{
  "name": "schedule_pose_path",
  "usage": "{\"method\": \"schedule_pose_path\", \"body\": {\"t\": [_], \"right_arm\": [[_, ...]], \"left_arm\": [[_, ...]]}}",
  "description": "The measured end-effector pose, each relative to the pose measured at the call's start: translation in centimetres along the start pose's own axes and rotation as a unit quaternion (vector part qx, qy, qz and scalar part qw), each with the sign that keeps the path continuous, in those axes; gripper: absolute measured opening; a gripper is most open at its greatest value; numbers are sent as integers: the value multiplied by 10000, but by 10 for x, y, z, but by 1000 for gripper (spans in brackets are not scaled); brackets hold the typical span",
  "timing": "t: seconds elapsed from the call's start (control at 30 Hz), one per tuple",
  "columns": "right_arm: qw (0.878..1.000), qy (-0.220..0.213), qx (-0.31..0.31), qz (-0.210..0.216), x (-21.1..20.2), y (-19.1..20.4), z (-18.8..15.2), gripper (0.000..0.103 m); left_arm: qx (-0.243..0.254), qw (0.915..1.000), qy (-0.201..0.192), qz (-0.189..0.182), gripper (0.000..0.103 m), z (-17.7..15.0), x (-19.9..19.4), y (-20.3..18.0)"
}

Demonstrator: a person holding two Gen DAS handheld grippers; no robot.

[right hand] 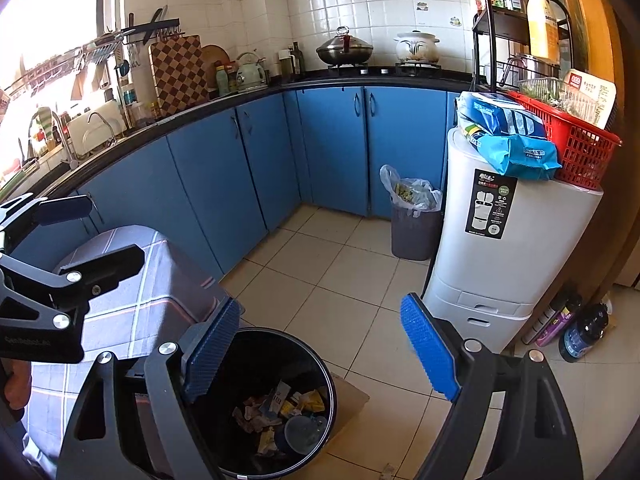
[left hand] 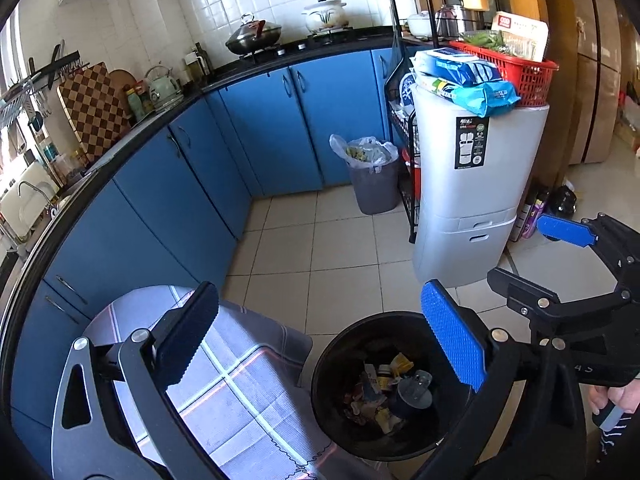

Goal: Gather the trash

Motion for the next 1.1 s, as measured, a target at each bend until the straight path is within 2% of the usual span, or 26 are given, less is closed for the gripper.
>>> {"method": "schedule_pose_path", "body": {"t": [0.3,0.5,0.63,1.1], "right_arm": [[10000,-28,-2,-13,-6,-2,2,81],[10000,-41,26,-18,-10,-1,3,81],[10000,-49,29,-26,-12,0,3,81],[10000,-43,32,-34,-14,-1,2,81]], "left_arm": [[25,9999,-60,149,100,3,-6,2],[-192,9998,-17,45,100,3,-8,9],[-34,9997,-178,167,100,3,-16,7],[169,9994,-287,-101,100,4,-29,-11]]}}
Point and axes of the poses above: each gripper's, at about its wrist camera, not at the fingertips, and x roughly the way its jaws point, y to its left, z to its top, the point moved 3 cm from there along x, roughly the way its jaws point, and after that the axes turned 14 degrees about -y, right-handed, at the moved point
